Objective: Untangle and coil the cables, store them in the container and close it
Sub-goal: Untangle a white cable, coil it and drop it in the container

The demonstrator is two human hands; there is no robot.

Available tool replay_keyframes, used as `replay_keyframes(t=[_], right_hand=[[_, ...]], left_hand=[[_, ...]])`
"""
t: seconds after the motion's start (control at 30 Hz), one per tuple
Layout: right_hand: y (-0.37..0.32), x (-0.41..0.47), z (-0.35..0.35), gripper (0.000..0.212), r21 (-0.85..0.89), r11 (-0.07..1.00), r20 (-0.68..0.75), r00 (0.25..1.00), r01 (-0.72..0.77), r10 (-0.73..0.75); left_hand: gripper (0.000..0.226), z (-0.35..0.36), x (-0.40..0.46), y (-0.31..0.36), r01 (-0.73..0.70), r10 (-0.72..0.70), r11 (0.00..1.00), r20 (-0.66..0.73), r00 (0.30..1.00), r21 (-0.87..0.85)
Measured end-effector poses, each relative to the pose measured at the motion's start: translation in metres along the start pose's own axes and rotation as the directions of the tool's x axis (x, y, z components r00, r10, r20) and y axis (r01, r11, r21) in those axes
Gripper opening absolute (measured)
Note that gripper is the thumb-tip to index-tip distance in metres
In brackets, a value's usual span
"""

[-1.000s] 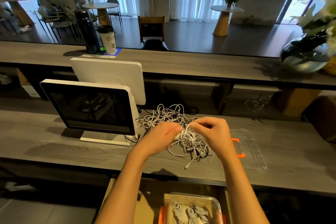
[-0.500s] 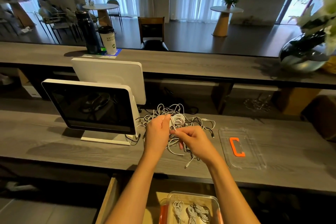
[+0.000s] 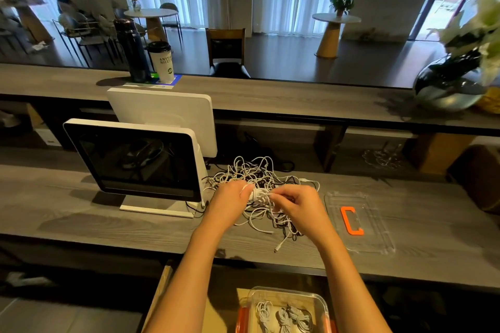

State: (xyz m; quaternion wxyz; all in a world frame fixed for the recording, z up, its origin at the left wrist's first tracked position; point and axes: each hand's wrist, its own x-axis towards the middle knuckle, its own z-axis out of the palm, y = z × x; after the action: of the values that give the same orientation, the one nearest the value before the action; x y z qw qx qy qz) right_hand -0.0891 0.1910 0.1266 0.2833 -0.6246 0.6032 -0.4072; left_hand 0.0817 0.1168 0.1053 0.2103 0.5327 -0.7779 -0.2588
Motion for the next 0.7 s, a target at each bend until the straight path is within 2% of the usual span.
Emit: replay_keyframes(t=[0.1,0.23,0.33,0.47,0.57,0.67,0.7], right_hand=[[0.001,0.003,0.001,0.010,0.038,0.999,-0.161,0.987,-0.003,0.009],[0.005,0.004,-0.001,0.009,0.206,0.976,-0.222,0.967,-0.074,0.120],[0.006,0.003,-0.002,0.008,0.380,0.905,-0.171,0.946,-0.193,0.274],[0.000,0.001,-0.001,0.009,0.578,0.737,-0.009,0.900,-0.351,0.436],[-0.002,0.001,-0.003,0.014,0.608,0.663,0.101,0.871,-0.437,0.481],[-0.003,0.002,-0.003,0.017,0.637,0.626,0.139,0.866,-0.450,0.481],[-0.003,0.002,-0.002,0.016,0.644,0.635,0.120,0.876,-0.426,0.466]], left_hand=[[0.041,-0.001,-0.004,0.007,-0.064,0.064,0.998,0.069,0.996,-0.003],[0.037,-0.002,-0.009,0.012,-0.150,0.147,0.988,0.099,0.984,0.028],[0.031,0.000,-0.012,0.015,-0.249,0.243,0.964,0.065,0.968,0.096],[0.035,0.009,-0.014,0.012,-0.343,0.350,0.932,-0.050,0.935,0.116],[0.045,0.015,-0.015,0.009,-0.399,0.419,0.906,-0.158,0.894,0.144],[0.037,0.018,-0.014,0.007,-0.478,0.517,0.855,-0.271,0.812,0.200],[0.036,0.019,-0.014,0.006,-0.479,0.508,0.861,-0.285,0.813,0.168]])
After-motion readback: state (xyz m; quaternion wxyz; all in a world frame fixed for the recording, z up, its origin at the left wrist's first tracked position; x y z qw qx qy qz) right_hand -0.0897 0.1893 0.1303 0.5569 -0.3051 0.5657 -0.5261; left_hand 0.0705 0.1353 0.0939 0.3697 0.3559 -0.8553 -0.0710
